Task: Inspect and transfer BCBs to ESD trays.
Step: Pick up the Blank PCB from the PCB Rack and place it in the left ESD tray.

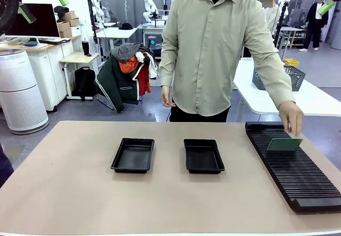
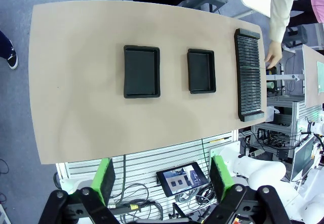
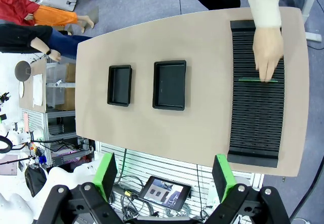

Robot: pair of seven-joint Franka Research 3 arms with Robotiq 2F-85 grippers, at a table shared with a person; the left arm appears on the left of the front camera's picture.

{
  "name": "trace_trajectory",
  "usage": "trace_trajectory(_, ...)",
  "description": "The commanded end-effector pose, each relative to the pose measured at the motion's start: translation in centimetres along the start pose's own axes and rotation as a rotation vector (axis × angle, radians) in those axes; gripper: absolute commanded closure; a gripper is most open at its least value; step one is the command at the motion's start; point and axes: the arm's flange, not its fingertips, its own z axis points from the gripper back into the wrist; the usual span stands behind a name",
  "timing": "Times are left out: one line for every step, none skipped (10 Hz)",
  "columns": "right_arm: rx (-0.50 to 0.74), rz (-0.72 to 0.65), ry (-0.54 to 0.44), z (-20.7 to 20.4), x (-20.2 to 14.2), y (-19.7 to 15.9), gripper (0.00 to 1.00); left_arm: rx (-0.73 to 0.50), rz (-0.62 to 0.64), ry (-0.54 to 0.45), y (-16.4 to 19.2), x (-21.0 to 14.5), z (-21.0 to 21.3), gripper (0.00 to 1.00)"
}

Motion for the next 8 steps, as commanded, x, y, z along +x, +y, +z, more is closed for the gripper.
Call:
trace_trajectory(0.004, 0.001, -0.002, 0.07, -0.05, 0.07, 0.0, -0.014, 0.002, -0.003, -0.01, -0.14, 0.03, 0.0)
trace_trajectory(0.004, 0.001, -0.002, 0.07, -0.05, 0.07, 0.0, -0.014, 0.002, -0.003, -0.01, -0.14, 0.03, 0.0)
trace_trajectory(0.004, 0.001, -0.002, 0.07, -0.05, 0.07, 0.0, -0.014, 0.002, -0.003, -0.01, -0.14, 0.03, 0.0)
trace_trajectory(0.004, 0.001, -0.002, 0.07, -0.05, 0.07, 0.0, -0.014, 0.002, -0.003, -0.01, -0.14, 0.03, 0.0)
trace_trajectory(0.004, 0.001, -0.002, 0.07, -0.05, 0.07, 0.0, -0.014, 0.002, -0.003, -0.01, -0.14, 0.03, 0.0)
trace_trajectory(0.004, 0.001, -0.002, 0.07, -0.05, 0.07, 0.0, -0.014, 0.002, -0.003, -0.01, -0.14, 0.03, 0.0)
trace_trajectory(0.0, 0.0, 0.0, 0.0, 0.0, 0.0, 0.0, -0.014, 0.002, -0.003, -0.01, -0.14, 0.03, 0.0)
trace_trajectory(-0.065, 0.094, -0.015, -0.66, 0.34, -0.33, 0.0, -0.014, 0.002, -0.003, -0.01, -0.14, 0.03, 0.0)
